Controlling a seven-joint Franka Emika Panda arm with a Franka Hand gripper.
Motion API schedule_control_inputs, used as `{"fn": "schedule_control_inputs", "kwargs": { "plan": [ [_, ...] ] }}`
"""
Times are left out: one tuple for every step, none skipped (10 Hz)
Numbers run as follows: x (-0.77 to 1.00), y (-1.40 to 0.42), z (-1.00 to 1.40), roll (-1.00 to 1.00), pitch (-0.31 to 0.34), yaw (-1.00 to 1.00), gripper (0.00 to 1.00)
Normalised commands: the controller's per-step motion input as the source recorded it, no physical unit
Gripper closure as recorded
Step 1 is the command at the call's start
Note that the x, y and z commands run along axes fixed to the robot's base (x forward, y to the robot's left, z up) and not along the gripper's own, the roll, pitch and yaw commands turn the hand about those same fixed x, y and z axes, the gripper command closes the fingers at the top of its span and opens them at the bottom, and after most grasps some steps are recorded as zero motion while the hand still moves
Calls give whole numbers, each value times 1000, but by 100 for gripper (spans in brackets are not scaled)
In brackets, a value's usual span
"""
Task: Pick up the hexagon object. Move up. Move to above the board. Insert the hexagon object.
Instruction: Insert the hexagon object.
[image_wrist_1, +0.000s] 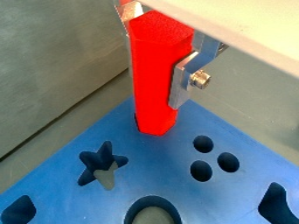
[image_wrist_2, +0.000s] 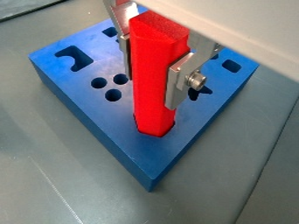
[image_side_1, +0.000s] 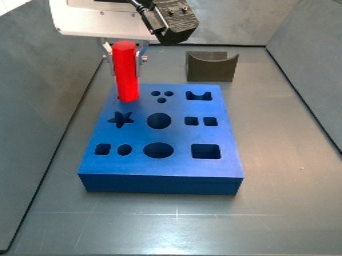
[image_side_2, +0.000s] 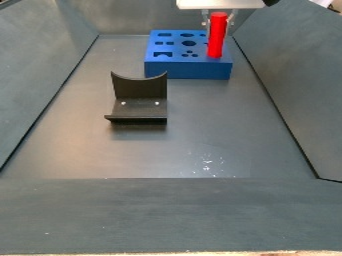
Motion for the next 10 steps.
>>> {"fn": "schedule_control_inputs", "kwargs": {
  "plan": [
    [-366, -171, -674, 260, -211, 0, 100],
    [-260, -189, -797, 230, -151, 0, 100],
    [0, 0, -163, 0, -57, 6, 100],
    [0, -34, 0, 37, 0, 0, 100],
    [0, 0, -214, 44, 0, 0, 100],
    [0, -43, 0, 0, 0, 0, 100],
    [0, 0, -11, 0, -6, 0, 100],
    [-3, -31, -3, -4, -11, 69, 100],
    [-9, -106, 0, 10, -27, 0, 100],
    [0, -63, 0, 0, -23, 0, 100]
  ]
}}
